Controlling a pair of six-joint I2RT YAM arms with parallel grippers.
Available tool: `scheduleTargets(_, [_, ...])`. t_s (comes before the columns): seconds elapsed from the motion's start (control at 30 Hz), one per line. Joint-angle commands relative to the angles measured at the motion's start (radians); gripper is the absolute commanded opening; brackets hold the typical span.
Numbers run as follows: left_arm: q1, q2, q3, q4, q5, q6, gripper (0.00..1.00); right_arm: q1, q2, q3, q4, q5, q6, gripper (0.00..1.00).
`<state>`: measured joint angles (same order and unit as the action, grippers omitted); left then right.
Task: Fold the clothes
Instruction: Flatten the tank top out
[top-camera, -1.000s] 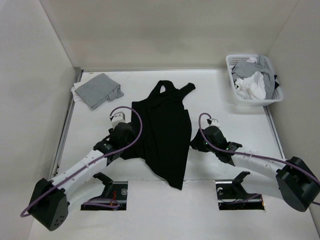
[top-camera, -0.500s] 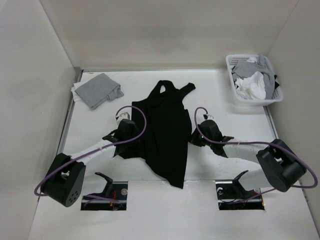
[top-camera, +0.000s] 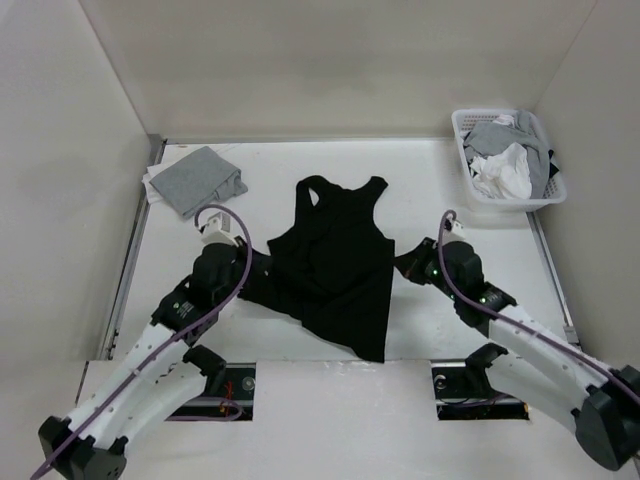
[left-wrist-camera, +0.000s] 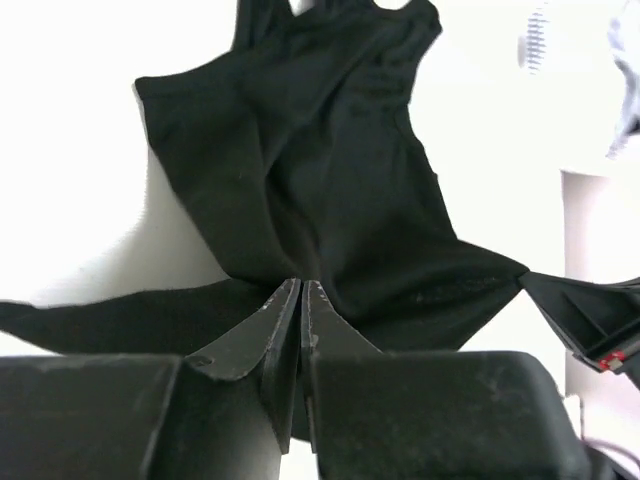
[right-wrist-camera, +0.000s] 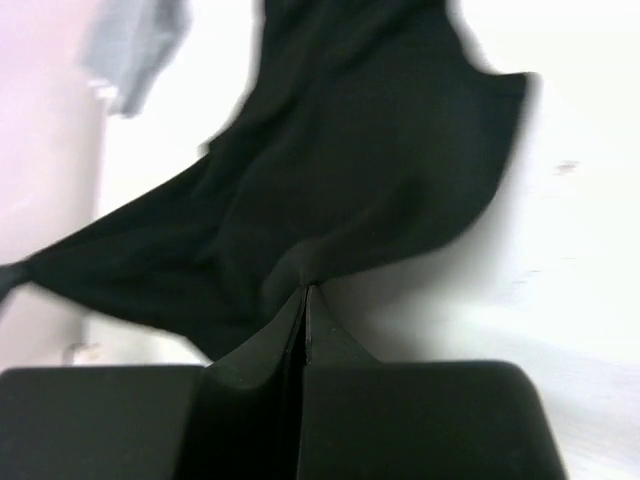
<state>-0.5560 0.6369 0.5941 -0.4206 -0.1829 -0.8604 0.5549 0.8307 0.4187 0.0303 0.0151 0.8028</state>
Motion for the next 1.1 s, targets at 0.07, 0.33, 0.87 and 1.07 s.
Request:
scheduleTargets(0.07, [0.096,0.278,0.087,0.187,-0.003,0.075,0.04,-0.101,0.233,0.148,0.080,-0.030,-0.060,0.02])
scheduleTargets(0.33, [0.301,0.832,0.427,0.513,0.063,0.090,0.04,-0.267,0.648,0.440,0.209,-0.078,-0.050,0.00])
scheduleTargets(0.87, [0.282,0.726,0.144,0.553,-0.116,0.143,0.30,-0.266,0.636,0.298,0.292,-0.011,-0.017,0.26])
scheduleTargets(1.07, [0.301,0.451,-0.158,0.454,-0.112,0.075,0.32,-0.158,0.366,0.108,0.258,0.035,-0.062,0.01])
